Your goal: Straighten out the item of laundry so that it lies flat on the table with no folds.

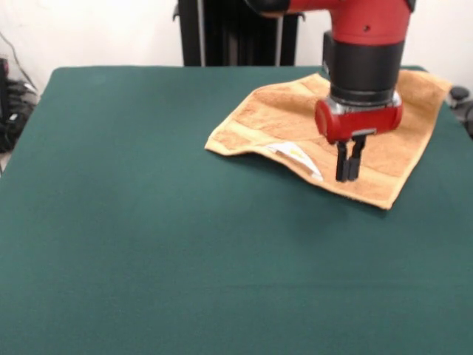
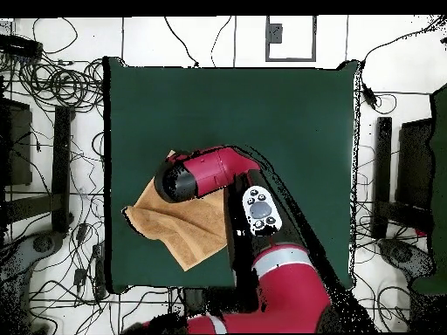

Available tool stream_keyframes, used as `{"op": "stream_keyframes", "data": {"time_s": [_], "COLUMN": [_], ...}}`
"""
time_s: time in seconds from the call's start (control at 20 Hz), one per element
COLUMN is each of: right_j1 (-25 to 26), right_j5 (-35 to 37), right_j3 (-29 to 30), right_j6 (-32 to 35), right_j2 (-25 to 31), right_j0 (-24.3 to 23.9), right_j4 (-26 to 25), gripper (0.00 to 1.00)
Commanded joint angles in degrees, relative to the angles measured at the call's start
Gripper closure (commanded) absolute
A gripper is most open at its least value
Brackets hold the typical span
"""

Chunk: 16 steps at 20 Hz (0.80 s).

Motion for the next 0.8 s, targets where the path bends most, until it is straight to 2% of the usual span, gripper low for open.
{"op": "stream_keyframes", "data": {"time_s": [0.05,0.25,0.5,0.7,0.8], "right_j1": [-3.7,-2.4,4.3,7.4,8.7], "right_j5": [7.3,6.1,4.8,5.9,8.4], "right_j3": [6.1,5.9,5.3,3.3,3.6], "right_j6": [-1.2,-1.0,-5.1,-5.3,-7.3], "right_j2": [6.5,6.9,11.5,11.6,13.3], "right_j0": [1.5,1.8,-2.3,-2.2,-3.6], "right_j4": [3.2,3.2,3.8,3.1,3.7], "gripper": [1.00,1.00,1.00,1.00,1.00]}}
